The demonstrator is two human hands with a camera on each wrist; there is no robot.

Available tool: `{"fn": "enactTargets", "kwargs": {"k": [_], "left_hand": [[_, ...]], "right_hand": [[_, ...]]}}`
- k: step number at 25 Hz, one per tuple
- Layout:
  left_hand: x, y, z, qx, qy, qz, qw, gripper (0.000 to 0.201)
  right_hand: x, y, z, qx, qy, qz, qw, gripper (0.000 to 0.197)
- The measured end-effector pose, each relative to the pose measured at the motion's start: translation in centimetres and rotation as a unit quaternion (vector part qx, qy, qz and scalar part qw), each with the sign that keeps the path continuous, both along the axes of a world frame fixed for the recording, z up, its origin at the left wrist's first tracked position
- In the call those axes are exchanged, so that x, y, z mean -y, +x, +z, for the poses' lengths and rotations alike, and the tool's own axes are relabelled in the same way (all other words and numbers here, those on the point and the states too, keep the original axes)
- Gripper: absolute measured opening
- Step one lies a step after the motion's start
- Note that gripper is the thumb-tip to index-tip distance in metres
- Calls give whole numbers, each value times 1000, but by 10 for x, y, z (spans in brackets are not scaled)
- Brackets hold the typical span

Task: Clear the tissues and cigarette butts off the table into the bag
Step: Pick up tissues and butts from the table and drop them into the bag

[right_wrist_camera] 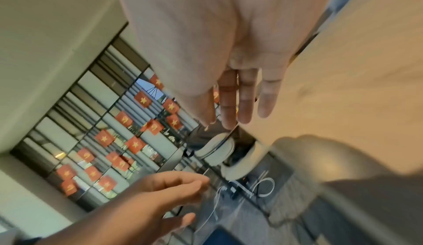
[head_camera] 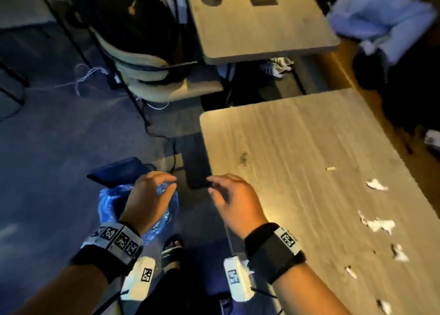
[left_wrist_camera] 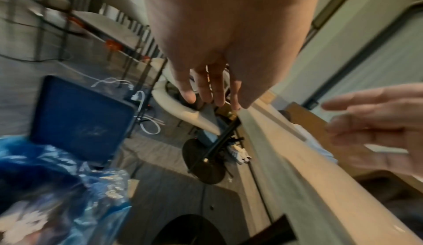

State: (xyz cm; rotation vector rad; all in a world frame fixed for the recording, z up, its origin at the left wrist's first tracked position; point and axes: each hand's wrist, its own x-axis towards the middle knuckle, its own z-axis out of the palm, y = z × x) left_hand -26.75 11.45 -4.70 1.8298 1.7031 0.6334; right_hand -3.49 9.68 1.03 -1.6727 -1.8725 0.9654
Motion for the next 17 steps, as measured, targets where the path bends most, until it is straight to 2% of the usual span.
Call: {"fn": "enactTargets", "kwargs": {"k": [4,6,8,10,14,17], "left_hand": [[3,81,35,-10,6,-85,996,16],[8,118,39,-17,32,-121,992,18],[16,162,37,12,51,-167,985,19],[24,204,35,36,7,-214,976,21],[40,276,34,2,-68,-307,949,31],[46,318,35,-16,-55,-343,937,33]], "right_hand": [[46,119,9,129,-15,-112,985,36],[67,174,6,190,-35,-170,966,43],[91,229,2,239,-74,-238,939,49],[109,274,-4,257,-97,-295,915,50],[116,322,-15,274,-98,-337,895,41],[107,334,-22,301,-95,-315,895,25]]}}
